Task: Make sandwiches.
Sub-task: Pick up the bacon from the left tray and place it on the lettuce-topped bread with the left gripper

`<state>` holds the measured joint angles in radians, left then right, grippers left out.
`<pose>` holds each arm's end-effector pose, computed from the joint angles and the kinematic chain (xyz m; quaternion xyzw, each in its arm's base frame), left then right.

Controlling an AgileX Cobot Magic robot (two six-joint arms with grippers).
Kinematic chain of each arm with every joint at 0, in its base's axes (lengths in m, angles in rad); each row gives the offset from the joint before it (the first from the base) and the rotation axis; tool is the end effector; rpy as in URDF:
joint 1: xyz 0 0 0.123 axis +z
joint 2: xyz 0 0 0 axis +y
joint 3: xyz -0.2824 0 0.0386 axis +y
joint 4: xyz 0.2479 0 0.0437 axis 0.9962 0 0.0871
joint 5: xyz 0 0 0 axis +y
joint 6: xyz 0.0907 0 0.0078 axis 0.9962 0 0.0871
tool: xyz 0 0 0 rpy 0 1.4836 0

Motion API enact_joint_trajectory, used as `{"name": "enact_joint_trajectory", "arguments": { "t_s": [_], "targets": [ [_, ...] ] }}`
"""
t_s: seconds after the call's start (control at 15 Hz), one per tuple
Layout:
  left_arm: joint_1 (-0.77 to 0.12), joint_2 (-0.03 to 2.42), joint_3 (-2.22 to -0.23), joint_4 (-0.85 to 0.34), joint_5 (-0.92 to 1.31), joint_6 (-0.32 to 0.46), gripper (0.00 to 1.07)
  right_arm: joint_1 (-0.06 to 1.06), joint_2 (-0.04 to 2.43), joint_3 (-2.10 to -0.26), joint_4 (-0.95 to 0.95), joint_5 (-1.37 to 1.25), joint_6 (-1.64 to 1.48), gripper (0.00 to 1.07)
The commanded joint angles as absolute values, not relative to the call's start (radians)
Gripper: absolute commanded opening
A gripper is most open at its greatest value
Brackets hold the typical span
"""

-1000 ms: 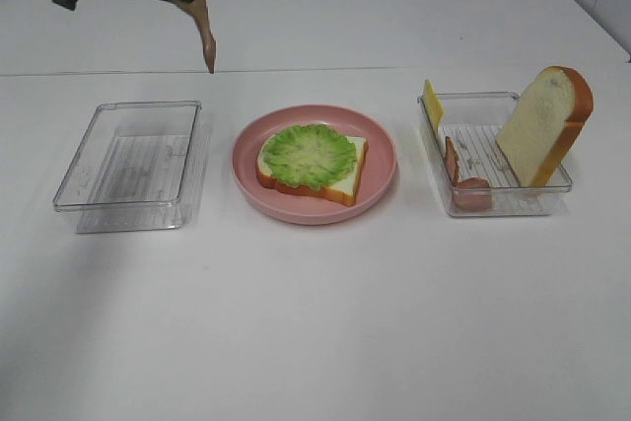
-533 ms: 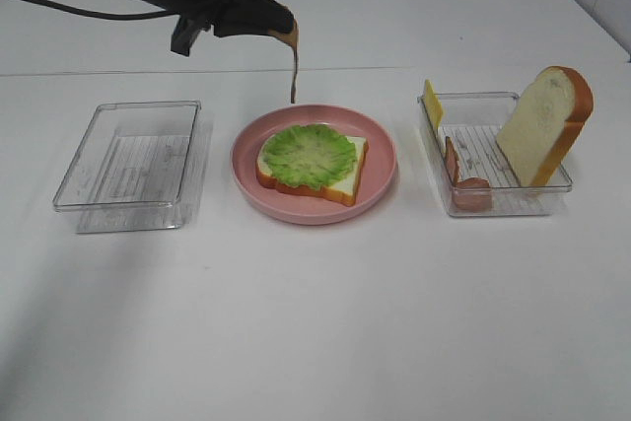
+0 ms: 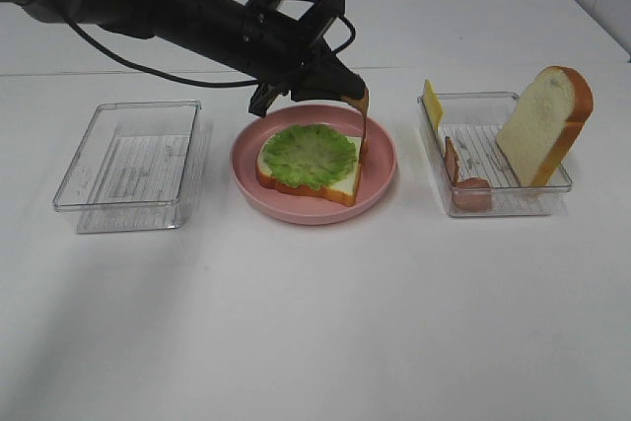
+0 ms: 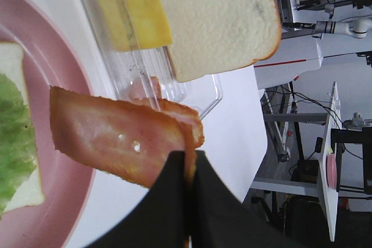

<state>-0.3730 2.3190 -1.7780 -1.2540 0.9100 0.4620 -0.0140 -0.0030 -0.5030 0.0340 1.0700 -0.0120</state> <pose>0.4367 -0.2443 0.1689 0.0429 0.8621 -0.4937 0.1057 -0.0060 0.0028 0.2773 0.0001 0.8540 0.0102 0.5202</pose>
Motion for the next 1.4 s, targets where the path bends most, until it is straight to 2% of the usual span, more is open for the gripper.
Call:
{"name": "enact_joint_trajectory", "arguments": {
  "t_s": [0.07, 0.33, 0.87, 1.13, 1.27, 1.4],
  "targets": [
    [-0.381, 2.341, -1.784, -1.273, 0.907, 0.47, 0.0, -0.021, -0.01, -0.501, 0.038, 1.06, -0.006, 0.78],
    [-0.351, 2.34, -1.788, -1.246, 0.906, 0.53, 0.0, -0.021, -0.01, -0.501, 0.038, 1.06, -0.006, 0.78],
    [-0.321, 2.34, -1.788, -1.192, 0.905, 0.529, 0.0, -0.021, -0.01, -0.501, 0.038, 1.06, -0.006, 0.78],
    [-0.321, 2.338, -1.789, -0.961, 0.905, 0.373, 0.0, -0.021, -0.01, -0.501, 0.038, 1.06, -0.006, 0.78],
    [-0.321, 2.336, -1.789, -0.897, 0.905, 0.346, 0.0, -0.021, -0.01, -0.501, 0.038, 1.06, -0.006, 0.78],
    [-0.321, 2.336, -1.789, -0.889, 0.894, 0.346, 0.0, -0.021, -0.01, -0.501, 0.038, 1.06, -0.006, 0.78]
  ]
}}
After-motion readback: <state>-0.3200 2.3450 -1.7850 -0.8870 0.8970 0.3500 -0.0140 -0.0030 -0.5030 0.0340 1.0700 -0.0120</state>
